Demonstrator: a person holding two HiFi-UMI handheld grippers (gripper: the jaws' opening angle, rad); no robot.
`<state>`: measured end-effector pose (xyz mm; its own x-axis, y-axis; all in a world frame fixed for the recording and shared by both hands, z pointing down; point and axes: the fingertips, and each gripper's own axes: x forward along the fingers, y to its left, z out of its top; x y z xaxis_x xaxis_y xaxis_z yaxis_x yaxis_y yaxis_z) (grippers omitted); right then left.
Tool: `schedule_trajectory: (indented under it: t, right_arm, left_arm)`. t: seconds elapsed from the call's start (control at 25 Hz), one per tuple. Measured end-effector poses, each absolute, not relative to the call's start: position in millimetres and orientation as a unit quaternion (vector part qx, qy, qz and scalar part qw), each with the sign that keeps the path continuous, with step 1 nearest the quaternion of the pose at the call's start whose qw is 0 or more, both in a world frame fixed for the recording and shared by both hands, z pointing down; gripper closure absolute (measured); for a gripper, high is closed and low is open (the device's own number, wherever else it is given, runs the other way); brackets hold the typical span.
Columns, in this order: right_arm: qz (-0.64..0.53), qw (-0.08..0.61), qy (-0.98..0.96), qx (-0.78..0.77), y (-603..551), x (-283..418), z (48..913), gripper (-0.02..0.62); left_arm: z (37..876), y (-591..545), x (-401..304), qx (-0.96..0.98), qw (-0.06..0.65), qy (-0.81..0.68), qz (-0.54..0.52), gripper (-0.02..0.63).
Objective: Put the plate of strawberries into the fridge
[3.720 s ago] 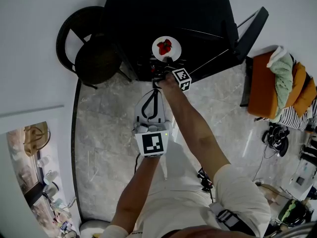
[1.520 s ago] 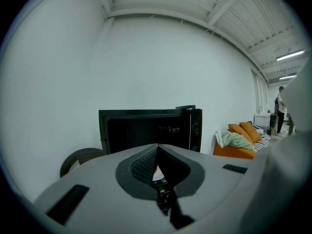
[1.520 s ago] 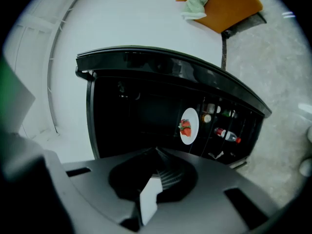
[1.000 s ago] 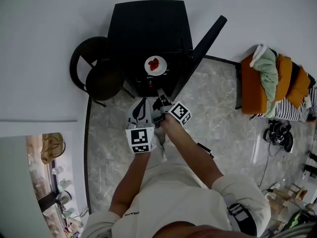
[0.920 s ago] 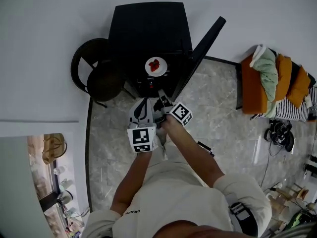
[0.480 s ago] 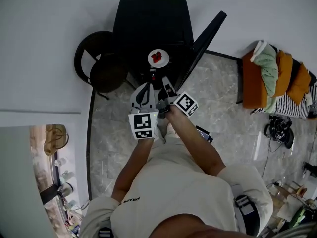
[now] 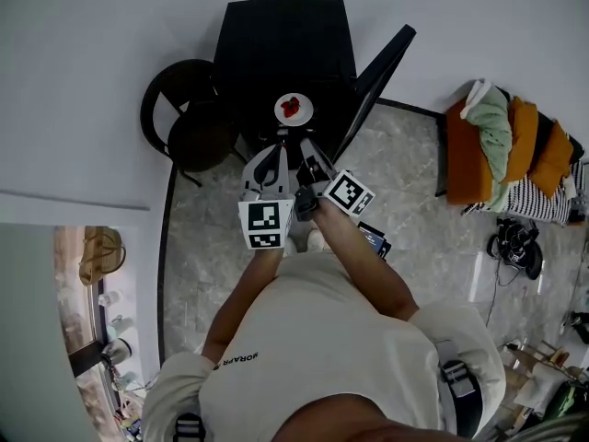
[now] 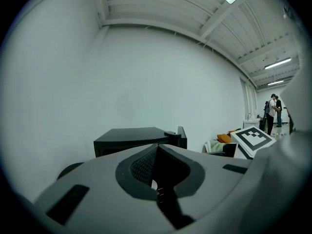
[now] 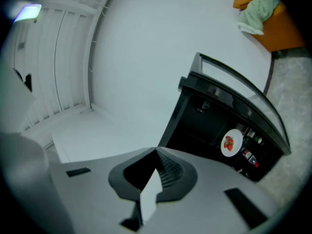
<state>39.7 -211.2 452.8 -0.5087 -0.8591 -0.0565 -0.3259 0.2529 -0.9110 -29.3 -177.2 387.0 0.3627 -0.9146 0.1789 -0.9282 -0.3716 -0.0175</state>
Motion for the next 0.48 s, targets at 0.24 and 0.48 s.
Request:
schedule_trajectory:
  t: [0.24,0.48]
  right_arm:
    - [-0.412,0.261,0.774,-0.403,-208.8,37.0,425.9,0.583]
    - [-0.337,0.21,0.825,-0.403,-204.4,29.3,399.1,0.583]
  left_arm:
    - [381.2,-172.9,-29.4,0.827,0.041,-0.556,0.073,0.603]
    - [371.3,-174.1,-28.9,0.83,0.029,-0.553,0.065,0.603]
